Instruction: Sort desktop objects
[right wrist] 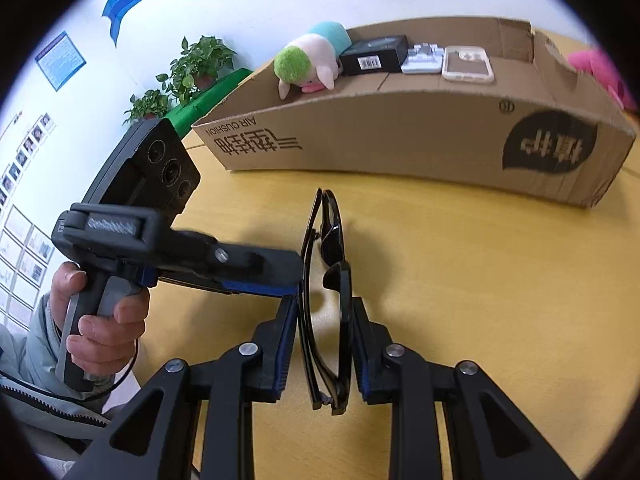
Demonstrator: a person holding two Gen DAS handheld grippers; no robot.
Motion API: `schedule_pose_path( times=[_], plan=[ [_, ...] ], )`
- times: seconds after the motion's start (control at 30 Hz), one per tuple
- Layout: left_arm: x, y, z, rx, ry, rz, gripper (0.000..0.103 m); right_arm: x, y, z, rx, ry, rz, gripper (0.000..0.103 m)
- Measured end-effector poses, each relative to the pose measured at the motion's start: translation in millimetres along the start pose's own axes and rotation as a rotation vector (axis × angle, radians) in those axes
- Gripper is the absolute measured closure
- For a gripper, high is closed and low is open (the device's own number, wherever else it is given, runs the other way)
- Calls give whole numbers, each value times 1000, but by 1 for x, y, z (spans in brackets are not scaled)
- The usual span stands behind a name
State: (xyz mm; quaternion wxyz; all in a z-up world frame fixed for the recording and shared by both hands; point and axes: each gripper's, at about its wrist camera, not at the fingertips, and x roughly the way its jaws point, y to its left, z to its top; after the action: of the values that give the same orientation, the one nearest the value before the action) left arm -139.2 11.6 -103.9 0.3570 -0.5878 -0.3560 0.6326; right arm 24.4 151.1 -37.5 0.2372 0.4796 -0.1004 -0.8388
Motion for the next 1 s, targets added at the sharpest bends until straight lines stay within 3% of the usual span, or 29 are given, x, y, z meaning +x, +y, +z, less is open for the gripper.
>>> schedule_pose_path(
  times=[0.07,0.1,0.13,0.17,0.37,0.6,0.77,1.0],
  plan=[
    [-1,-1,1,7,-31,16,67,2,0,-1,9,3,13,78],
    [-1,-4,1,26,-38,35,75,3,1,-2,10,3,16,78],
    [0,-7,2,50,-45,57,93,4,2,-2,6,4,8,78],
    [0,-12,0,81,-53,65,96,3,2,-2,6,4,13,78],
    [-16,-47,-3,195,-107,124,97,-9,11,-1,-13,-31,26,78],
    [-46,-115,10,341,-178,162,97,-51,29,25,-79,-159,-11,78],
    [-56,-180,64,468,-245,173,97,-81,27,79,-145,-270,-76,78],
    [-36,-240,202,509,-241,201,97,-87,-22,198,-153,-315,-153,78]
  ],
)
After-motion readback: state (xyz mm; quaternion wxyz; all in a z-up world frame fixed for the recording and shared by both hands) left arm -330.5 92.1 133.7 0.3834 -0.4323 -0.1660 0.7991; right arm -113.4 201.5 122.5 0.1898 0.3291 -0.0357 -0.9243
